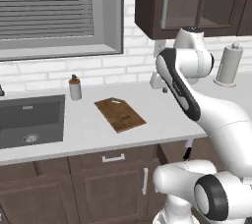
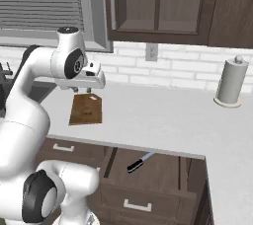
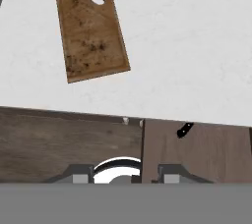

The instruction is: Pick up the knife from the drawer and place it on the cutting board. Then place the meat from the plate to the cutting board.

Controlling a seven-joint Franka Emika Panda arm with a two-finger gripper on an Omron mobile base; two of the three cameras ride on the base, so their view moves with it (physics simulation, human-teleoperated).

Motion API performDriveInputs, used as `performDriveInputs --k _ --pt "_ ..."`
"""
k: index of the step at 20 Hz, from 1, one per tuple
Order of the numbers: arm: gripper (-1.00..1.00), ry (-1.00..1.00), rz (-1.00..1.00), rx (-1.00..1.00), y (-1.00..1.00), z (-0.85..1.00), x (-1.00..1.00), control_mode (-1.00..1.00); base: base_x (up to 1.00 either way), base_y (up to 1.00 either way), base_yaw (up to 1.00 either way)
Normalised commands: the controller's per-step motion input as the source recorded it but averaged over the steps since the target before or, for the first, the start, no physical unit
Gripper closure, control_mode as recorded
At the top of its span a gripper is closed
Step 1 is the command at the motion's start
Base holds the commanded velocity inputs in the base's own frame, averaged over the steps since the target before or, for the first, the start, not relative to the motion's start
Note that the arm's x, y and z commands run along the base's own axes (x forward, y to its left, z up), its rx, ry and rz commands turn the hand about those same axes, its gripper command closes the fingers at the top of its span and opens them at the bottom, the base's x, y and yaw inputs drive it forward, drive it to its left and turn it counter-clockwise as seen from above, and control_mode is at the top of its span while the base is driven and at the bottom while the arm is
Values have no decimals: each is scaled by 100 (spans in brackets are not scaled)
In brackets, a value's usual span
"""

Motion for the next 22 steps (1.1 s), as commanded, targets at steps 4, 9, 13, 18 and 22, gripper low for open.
performDriveInputs --k 4,9,13,18,22 --pt "-100 0 0 -1 0 -4 -19 -100 0 0 0" --pt "-100 0 0 0 0 0 -8 100 -39 19 -7" --pt "-100 0 0 0 0 0 0 100 -97 54 -63" --pt "-100 0 0 0 0 0 0 100 -52 39 -87" --pt "-100 0 0 0 0 0 0 100 -42 71 -76"
